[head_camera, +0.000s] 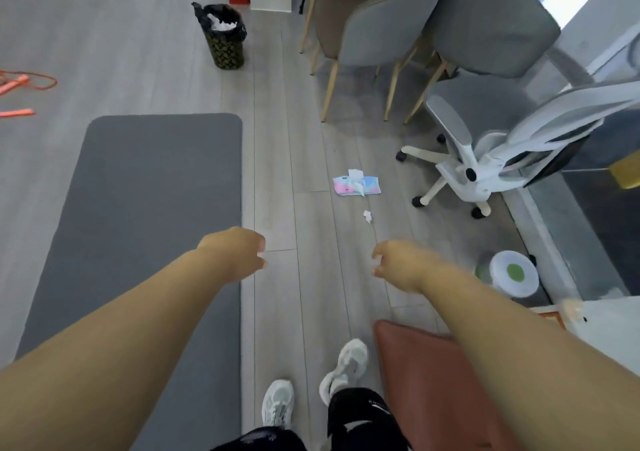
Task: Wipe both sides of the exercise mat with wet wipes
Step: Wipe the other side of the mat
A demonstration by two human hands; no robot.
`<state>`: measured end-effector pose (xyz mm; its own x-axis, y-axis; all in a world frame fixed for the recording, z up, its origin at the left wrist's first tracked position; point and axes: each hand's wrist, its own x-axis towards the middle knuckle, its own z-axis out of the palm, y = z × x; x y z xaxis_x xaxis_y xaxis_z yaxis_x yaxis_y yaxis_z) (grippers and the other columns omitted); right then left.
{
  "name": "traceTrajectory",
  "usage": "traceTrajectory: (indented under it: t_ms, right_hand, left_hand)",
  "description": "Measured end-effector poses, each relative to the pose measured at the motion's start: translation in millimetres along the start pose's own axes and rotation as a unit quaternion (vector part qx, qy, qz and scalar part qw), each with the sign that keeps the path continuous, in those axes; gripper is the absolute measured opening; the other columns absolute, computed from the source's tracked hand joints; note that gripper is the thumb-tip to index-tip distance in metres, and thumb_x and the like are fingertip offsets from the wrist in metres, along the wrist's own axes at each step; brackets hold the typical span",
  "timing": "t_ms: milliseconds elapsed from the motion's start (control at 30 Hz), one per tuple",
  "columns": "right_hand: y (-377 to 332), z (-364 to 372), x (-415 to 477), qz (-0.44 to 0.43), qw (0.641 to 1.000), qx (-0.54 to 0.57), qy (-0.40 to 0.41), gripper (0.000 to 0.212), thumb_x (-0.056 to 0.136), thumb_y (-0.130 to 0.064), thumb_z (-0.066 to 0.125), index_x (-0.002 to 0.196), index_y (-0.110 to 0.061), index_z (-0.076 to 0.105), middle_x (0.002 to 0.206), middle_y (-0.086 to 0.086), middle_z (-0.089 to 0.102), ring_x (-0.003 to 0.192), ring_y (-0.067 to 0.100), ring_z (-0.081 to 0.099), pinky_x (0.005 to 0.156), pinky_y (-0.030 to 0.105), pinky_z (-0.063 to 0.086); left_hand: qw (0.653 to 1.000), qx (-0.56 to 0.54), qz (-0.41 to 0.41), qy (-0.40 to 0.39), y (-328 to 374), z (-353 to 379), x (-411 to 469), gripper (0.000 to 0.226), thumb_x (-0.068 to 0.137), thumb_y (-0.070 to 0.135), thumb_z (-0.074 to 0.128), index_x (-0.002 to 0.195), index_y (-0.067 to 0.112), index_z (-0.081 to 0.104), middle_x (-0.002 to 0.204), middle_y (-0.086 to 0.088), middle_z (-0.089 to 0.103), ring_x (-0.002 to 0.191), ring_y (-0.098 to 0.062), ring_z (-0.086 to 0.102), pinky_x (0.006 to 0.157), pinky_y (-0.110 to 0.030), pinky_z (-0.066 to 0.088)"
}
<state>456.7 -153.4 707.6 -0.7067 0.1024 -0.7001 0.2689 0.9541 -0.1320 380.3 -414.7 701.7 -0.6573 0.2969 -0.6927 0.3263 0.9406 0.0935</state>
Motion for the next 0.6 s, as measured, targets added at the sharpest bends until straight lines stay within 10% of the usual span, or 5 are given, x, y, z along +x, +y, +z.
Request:
traceTrajectory:
  t_ms: [600]
  right_hand:
    - [149,-166,289,0.007,0.996,0.014,-0.084,0.028,0.092,-0.029,0.053,0.113,-0.011,0.061,0.113,0.008,0.061,0.1,0.024,0.055,0.077,0.027,0.041]
  left_hand:
    - [0.994,-0.085,-0.032,-0.066,119,-149,284,0.037,0.094,0.043,0.047,0.127,0.028,0.049,0.125,0.004,0.055,0.107,-0.018,0.055,0.086,-0.031,0.047]
